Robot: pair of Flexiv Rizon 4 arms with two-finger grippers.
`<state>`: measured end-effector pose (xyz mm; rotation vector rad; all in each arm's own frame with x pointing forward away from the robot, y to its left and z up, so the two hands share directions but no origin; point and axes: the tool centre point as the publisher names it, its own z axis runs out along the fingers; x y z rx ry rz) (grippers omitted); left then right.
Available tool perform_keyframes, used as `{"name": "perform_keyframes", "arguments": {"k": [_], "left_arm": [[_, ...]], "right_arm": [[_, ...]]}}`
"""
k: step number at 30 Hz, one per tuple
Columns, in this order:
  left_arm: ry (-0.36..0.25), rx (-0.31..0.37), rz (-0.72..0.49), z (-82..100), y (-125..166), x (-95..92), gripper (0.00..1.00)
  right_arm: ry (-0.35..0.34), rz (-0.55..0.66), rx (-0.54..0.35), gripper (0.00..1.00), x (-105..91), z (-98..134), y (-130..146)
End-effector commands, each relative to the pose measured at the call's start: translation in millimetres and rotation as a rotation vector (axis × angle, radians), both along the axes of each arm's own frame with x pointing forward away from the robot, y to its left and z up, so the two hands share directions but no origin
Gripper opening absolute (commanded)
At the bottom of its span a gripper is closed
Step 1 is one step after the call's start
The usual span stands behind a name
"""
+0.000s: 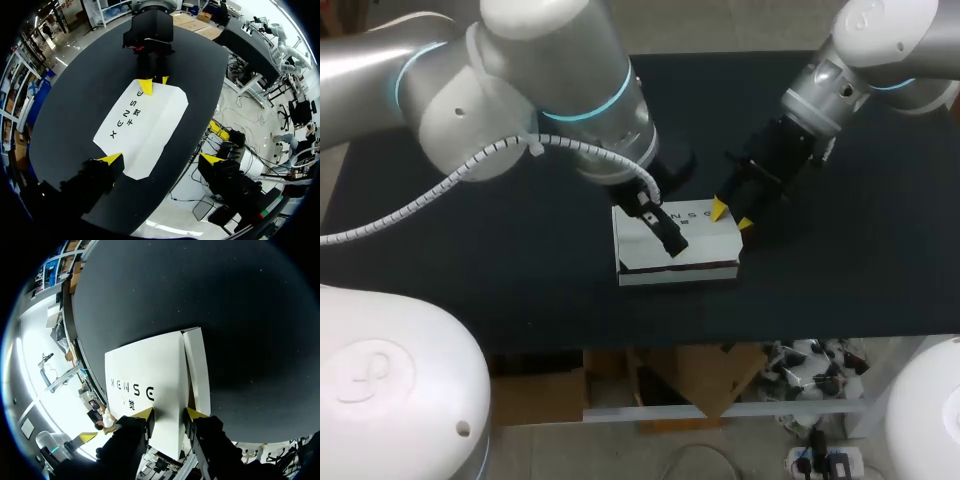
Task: Assemble the packaging by folding the flat box into shape, placing the metal phone stand inside, and closing the box properly
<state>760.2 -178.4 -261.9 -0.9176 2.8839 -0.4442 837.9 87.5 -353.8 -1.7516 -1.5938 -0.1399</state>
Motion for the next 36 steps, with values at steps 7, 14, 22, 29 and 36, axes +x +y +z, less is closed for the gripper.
{"name": "perform_keyframes", "arguments": {"k": [7,14,22,29,36], "left_arm": [[0.007,0.035,-0.036,-7.8,-1.9,-4.2,1.0],[-0.023,0.072,-0.13,-7.5,-1.2,-8.3,1.0],[-0.083,0.13,-0.226,-10.2,-6.4,-12.1,1.0],[-0.083,0.13,-0.226,-10.2,-6.4,-12.1,1.0],[-0.083,0.13,-0.226,-10.2,-6.4,-12.1,1.0]], "right_arm": [[0.0,0.0,0.0,0.39,-0.5,-0.2,0.3],[0.0,0.0,0.0,0.39,-0.5,-0.2,0.3],[0.0,0.0,0.0,0.39,-0.5,-0.2,0.3],[0.0,0.0,0.0,0.38,-0.5,-0.2,0.3],[0.0,0.0,0.0,0.38,-0.5,-0.2,0.3]]}}
